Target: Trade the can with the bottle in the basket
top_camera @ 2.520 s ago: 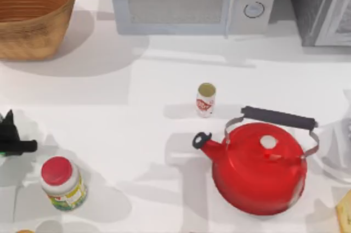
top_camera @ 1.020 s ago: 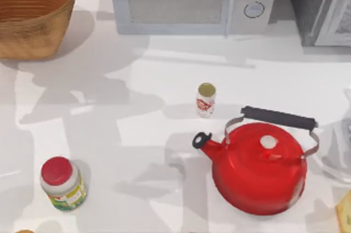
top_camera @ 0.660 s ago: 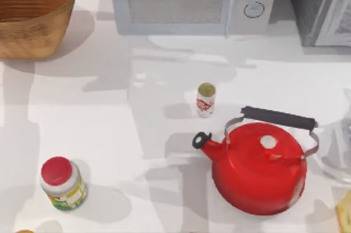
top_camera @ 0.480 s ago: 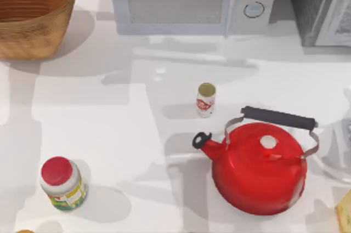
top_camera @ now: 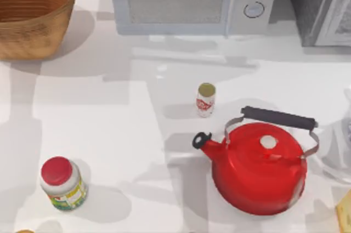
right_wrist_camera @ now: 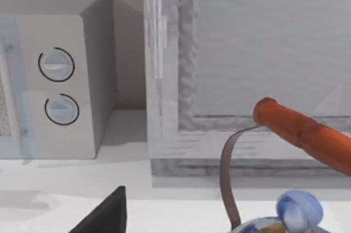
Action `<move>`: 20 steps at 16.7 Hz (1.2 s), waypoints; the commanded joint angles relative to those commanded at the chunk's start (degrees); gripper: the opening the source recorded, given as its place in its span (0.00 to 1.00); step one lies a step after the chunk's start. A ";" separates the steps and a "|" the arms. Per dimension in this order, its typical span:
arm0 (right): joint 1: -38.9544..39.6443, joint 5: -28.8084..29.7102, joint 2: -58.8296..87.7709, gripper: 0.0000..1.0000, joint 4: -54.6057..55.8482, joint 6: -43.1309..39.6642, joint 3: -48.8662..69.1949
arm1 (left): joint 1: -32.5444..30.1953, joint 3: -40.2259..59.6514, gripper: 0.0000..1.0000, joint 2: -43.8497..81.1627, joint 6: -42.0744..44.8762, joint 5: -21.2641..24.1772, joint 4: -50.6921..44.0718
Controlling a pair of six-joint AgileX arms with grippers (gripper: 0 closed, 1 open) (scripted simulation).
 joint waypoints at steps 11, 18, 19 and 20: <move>0.00 0.00 0.00 1.00 0.00 0.00 0.00 | -0.99 3.46 0.00 10.55 -0.28 -0.46 6.98; 0.00 0.00 0.00 1.00 0.00 0.00 0.00 | -0.99 3.46 0.53 10.55 -0.28 -0.46 6.98; 0.00 0.00 0.00 1.00 0.00 0.00 0.00 | -0.99 3.46 0.60 10.55 -0.28 -0.46 6.98; 0.00 0.00 0.00 1.00 0.00 0.00 0.00 | -0.99 3.46 0.68 10.55 -0.28 -0.46 6.98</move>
